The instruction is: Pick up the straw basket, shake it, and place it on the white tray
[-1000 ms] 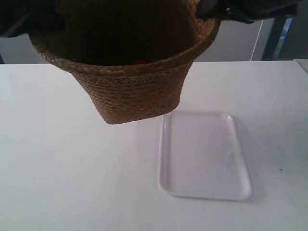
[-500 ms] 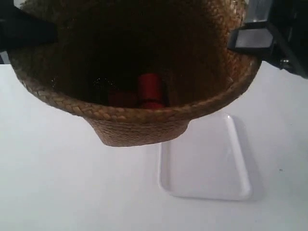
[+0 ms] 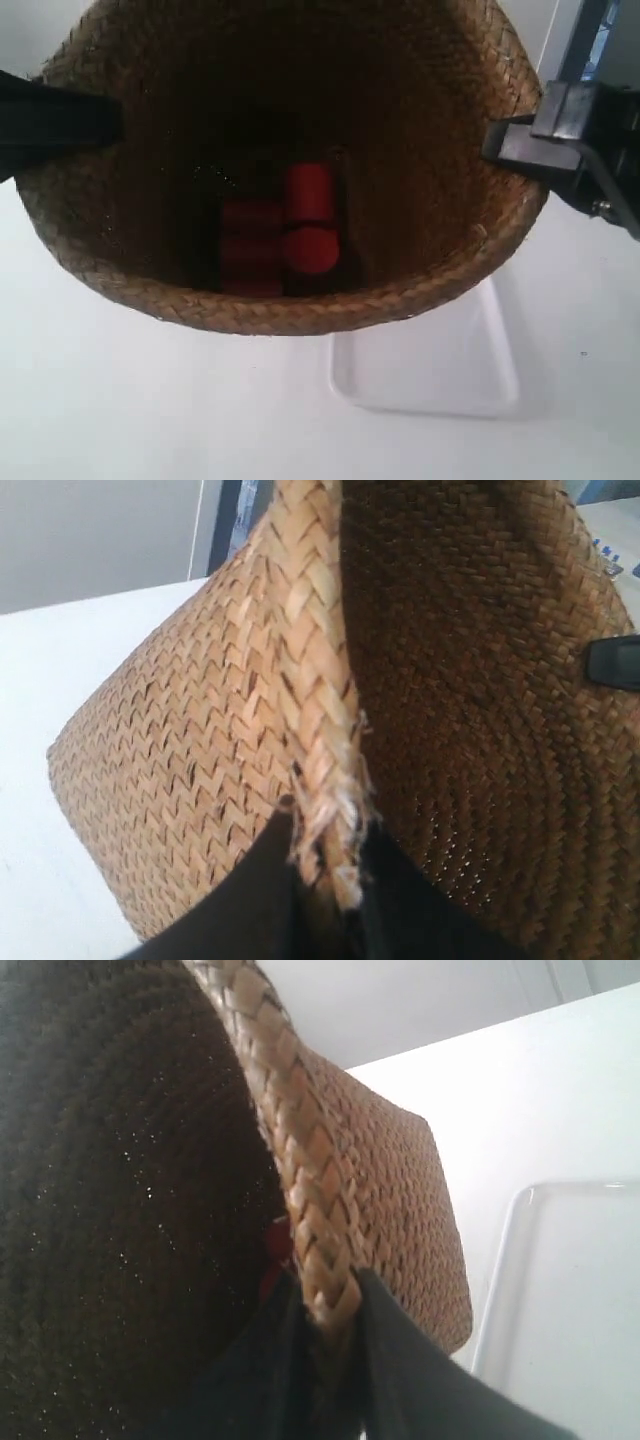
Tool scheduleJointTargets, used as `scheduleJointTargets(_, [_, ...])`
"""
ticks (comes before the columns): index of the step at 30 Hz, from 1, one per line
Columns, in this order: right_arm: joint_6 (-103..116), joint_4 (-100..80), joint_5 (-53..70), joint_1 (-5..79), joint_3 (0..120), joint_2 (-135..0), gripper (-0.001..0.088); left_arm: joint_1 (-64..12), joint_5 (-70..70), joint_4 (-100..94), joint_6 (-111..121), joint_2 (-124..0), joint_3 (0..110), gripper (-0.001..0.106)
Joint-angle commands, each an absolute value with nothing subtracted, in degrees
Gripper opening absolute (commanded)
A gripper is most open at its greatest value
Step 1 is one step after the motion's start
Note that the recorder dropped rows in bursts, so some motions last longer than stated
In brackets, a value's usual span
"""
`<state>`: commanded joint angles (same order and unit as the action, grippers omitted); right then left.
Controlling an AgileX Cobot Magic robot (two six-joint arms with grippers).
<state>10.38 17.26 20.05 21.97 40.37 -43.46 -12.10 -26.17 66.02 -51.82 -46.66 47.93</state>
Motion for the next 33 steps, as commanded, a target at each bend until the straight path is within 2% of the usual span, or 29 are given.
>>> scheduleJointTargets(6, [10.1, 17.5, 19.2, 24.8, 39.3, -43.5, 0.0000, -12.1, -32.0, 71.5, -62.2, -46.7, 46.3, 0.000])
scheduleJointTargets(12, [-2.0, 17.5, 16.5, 27.9, 39.3, -42.8, 0.0000, -12.1, -32.2, 74.7, -64.8, -46.7, 45.8, 0.000])
scheduleJointTargets(23, [-0.8, 21.5, 12.2, 28.2, 37.7, -47.8, 0.0000, -12.1, -34.7, 75.1, -68.8, -46.8, 45.8, 0.000])
scheduleJointTargets(29, [-1.1, 27.5, 14.9, 28.2, 37.9, -43.5, 0.0000, -12.1, -39.0, 77.1, -65.1, -46.0, 45.8, 0.000])
scheduleJointTargets(33, [-3.3, 26.6, 15.7, 28.2, 38.5, -38.1, 0.0000, -12.1, -39.0, 77.7, -72.1, -43.9, 45.8, 0.000])
